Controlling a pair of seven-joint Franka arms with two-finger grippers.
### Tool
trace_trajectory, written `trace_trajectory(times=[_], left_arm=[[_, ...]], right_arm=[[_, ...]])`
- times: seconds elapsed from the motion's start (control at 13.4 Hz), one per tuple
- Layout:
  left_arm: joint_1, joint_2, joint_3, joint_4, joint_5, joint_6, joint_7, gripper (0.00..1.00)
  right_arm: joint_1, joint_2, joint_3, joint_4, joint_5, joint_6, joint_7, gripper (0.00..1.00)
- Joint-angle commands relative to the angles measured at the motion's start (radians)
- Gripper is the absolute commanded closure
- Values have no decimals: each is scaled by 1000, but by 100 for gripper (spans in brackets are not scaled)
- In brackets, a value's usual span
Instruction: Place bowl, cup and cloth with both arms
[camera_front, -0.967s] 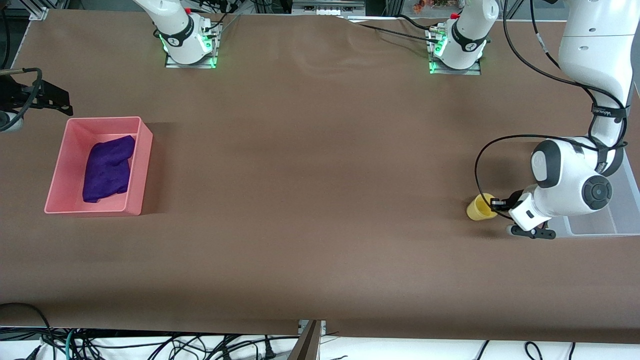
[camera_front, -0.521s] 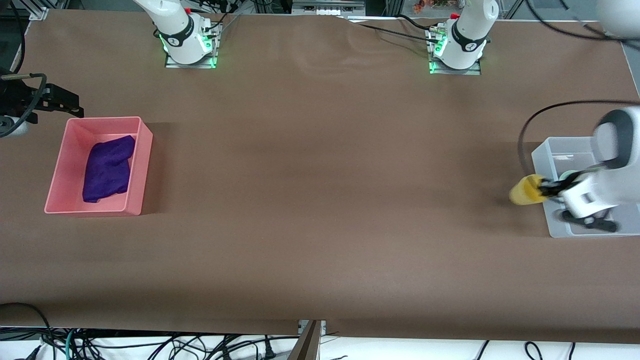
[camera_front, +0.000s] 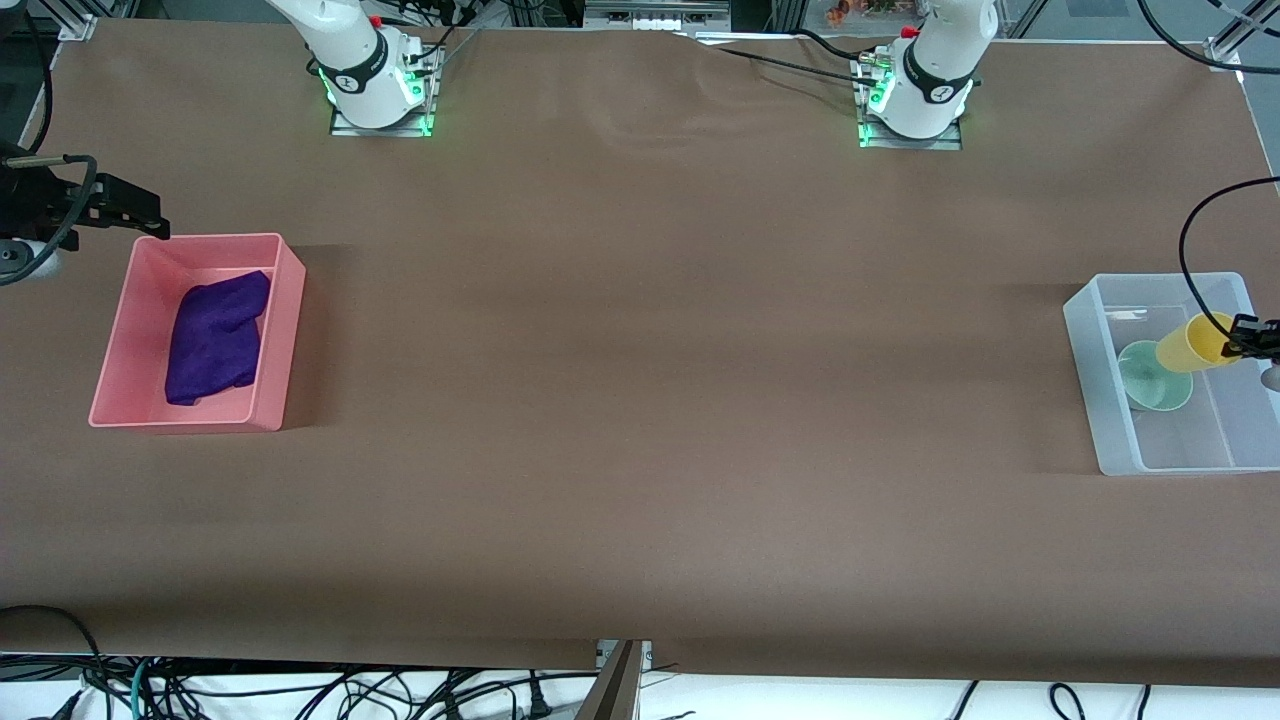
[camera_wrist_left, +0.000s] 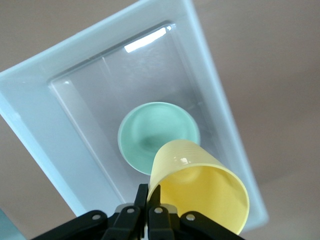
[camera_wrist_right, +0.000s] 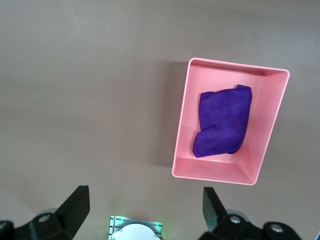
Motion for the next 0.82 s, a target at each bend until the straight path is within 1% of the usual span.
trace_trajectory(times=[0.0,0.07,0.15,0.22,0.3,0.45,0.52,0.67,0.74], left_arm=[[29,34,-18,-40,5,101,38,100],[30,38,-18,-40,-14,103,38,100],[28,38,-20,-35,-20,107,38,100],[26,38,-20,-31,-20,109,38,69],[26,35,-20,-26,-20,109,36,1],[16,-7,-25,-15,-18,97,38,0],[14,-32,-43,-15,-20,82,29,0],[14,-76,-96,9,-22,14,10,0],[14,-101,-141,32,-23,-45,-34,0]], right_arm=[[-2,-1,-12,4,12,-1,14,0],[-1,-1,-29,1,12,-1,11,0],[-1,-1,-32,1,12,1,7,0],[-1,1,-32,1,12,1,-1,0],[-1,-1,-32,1,11,1,-1,0],[1,-5,-32,-2,6,2,2,0],[1,-11,-32,-7,6,8,5,0],[1,-22,-30,-16,4,22,5,0],[1,-24,-30,-22,4,25,5,0]])
